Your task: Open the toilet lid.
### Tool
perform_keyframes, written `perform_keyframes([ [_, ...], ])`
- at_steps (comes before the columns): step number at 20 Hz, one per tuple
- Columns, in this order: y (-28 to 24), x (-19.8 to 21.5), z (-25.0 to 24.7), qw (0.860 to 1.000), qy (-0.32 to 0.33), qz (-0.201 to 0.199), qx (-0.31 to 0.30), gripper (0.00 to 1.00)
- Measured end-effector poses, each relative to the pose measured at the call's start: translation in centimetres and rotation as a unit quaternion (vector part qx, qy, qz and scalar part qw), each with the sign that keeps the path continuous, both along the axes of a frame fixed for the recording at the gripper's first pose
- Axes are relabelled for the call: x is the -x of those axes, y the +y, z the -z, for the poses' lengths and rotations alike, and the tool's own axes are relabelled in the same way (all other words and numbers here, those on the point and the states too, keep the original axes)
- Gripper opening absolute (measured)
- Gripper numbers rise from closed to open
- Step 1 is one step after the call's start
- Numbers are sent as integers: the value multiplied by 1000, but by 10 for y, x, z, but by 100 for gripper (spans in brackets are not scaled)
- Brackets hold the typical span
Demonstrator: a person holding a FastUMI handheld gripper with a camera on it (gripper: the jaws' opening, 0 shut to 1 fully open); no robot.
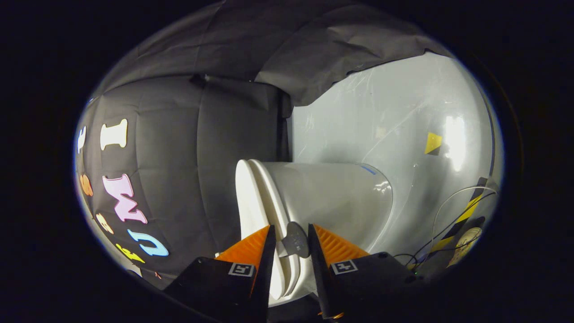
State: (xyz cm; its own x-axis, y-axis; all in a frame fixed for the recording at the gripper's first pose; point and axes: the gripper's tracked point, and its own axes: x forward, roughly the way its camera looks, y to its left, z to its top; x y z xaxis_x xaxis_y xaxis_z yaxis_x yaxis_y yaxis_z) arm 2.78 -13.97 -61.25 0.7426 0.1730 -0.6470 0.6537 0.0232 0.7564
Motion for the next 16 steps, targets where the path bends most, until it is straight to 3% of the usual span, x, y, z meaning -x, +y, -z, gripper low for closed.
perform_keyframes([
  [6,-8,6,-7,999,-30,9,-6,48],
  [9,-2,1,1,999,-31,17,-10,13],
  [16,2,-7,-19,999,-47,8,4,11],
])
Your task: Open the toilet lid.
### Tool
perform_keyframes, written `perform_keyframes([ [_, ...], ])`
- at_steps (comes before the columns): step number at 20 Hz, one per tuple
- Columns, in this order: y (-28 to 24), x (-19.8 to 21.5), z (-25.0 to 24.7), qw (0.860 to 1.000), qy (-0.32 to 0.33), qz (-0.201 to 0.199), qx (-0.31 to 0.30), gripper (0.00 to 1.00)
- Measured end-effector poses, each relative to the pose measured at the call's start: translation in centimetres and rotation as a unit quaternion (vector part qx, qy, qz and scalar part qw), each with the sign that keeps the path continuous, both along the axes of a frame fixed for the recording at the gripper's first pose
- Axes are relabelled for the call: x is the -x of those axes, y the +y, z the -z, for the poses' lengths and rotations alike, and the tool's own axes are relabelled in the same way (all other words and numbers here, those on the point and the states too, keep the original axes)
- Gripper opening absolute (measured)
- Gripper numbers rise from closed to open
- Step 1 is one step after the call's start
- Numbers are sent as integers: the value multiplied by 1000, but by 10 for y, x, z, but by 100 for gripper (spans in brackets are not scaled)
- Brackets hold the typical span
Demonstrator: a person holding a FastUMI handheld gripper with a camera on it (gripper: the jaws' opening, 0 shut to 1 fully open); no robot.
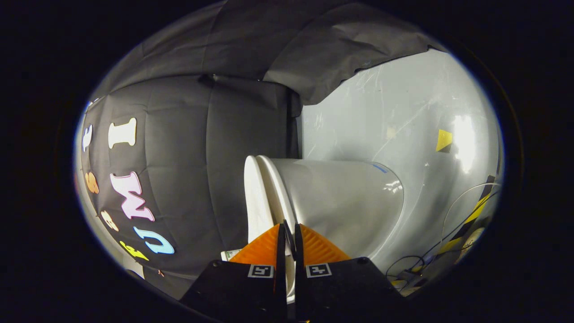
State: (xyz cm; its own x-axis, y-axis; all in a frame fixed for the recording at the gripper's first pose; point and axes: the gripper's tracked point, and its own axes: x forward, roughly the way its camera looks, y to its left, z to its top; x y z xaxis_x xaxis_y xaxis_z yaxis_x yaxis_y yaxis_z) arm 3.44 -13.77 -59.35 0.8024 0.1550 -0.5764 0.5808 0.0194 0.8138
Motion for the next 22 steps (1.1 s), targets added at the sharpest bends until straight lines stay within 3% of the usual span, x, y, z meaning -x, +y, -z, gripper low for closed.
perform_keyframes([
  [6,12,-16,-67,997,-24,-32,73,7],
  [12,46,-34,-157,982,-58,-86,160,7],
  [22,144,-58,-276,923,-77,-166,337,8],
])
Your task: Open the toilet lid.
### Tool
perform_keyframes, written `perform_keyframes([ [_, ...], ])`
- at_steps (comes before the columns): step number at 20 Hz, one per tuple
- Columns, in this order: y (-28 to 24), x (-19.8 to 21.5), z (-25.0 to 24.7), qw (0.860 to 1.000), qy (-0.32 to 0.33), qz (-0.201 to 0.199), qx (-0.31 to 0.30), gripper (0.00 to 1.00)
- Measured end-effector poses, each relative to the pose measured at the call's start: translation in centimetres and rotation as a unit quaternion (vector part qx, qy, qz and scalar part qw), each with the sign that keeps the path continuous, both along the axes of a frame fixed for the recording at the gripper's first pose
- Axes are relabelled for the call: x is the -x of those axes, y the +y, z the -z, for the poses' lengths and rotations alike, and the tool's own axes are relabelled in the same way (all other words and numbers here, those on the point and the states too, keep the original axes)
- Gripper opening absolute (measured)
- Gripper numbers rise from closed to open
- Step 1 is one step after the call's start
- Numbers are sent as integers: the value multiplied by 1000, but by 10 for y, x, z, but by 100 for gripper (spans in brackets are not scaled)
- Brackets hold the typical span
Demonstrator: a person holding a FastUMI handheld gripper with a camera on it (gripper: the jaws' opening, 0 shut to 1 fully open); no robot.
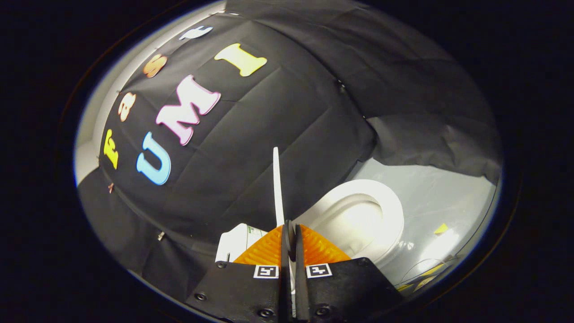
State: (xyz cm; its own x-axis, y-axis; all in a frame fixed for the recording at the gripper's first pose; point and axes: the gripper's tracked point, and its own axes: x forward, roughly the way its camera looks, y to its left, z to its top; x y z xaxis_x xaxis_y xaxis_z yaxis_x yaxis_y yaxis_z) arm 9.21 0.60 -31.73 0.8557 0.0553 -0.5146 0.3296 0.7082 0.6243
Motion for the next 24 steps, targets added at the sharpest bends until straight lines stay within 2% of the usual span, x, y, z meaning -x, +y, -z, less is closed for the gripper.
perform_keyframes([
  [5,40,-3,-27,997,1,-25,79,7],
  [10,94,-13,-55,983,-14,-68,169,7],
  [15,147,-19,-72,961,-26,-101,258,7],
  [19,182,-20,-79,946,-36,-115,301,7],
  [24,232,-24,-83,909,-50,-152,385,7],
])
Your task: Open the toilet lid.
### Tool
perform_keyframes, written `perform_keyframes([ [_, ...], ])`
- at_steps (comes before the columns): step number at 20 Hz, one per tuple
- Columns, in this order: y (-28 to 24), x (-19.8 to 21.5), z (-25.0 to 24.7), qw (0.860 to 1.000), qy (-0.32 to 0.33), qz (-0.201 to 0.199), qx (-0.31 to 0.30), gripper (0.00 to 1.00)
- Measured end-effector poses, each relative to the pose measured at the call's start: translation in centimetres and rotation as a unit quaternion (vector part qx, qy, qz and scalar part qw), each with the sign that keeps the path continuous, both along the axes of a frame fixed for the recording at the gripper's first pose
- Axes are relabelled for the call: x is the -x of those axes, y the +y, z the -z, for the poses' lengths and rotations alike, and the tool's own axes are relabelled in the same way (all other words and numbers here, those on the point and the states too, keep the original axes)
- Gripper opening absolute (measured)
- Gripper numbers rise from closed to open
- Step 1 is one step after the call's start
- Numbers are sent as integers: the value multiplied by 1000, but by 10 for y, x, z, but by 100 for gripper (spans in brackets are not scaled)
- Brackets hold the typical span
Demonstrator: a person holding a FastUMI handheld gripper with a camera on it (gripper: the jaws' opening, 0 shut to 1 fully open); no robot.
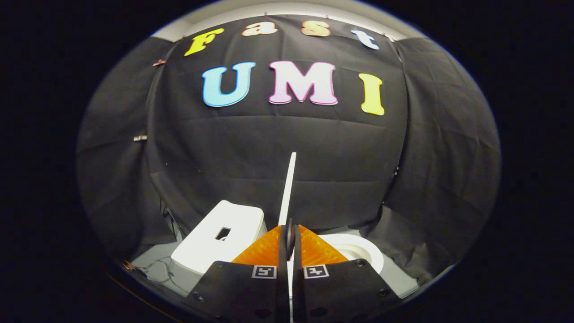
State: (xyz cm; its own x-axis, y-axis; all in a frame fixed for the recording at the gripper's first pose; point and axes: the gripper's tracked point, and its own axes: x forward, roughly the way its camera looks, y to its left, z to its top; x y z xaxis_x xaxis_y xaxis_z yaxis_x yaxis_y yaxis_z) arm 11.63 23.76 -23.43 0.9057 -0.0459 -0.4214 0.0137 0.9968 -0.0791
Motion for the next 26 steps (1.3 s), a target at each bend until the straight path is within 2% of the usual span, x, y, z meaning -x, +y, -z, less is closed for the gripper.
perform_keyframes([
  [9,83,0,9,993,-14,-69,96,7],
  [12,105,1,15,990,-12,-88,110,7],
  [19,121,4,20,987,-15,-95,129,7],
  [22,117,1,17,991,-12,-92,99,7],
  [26,117,8,-6,992,-32,-103,69,57],
])
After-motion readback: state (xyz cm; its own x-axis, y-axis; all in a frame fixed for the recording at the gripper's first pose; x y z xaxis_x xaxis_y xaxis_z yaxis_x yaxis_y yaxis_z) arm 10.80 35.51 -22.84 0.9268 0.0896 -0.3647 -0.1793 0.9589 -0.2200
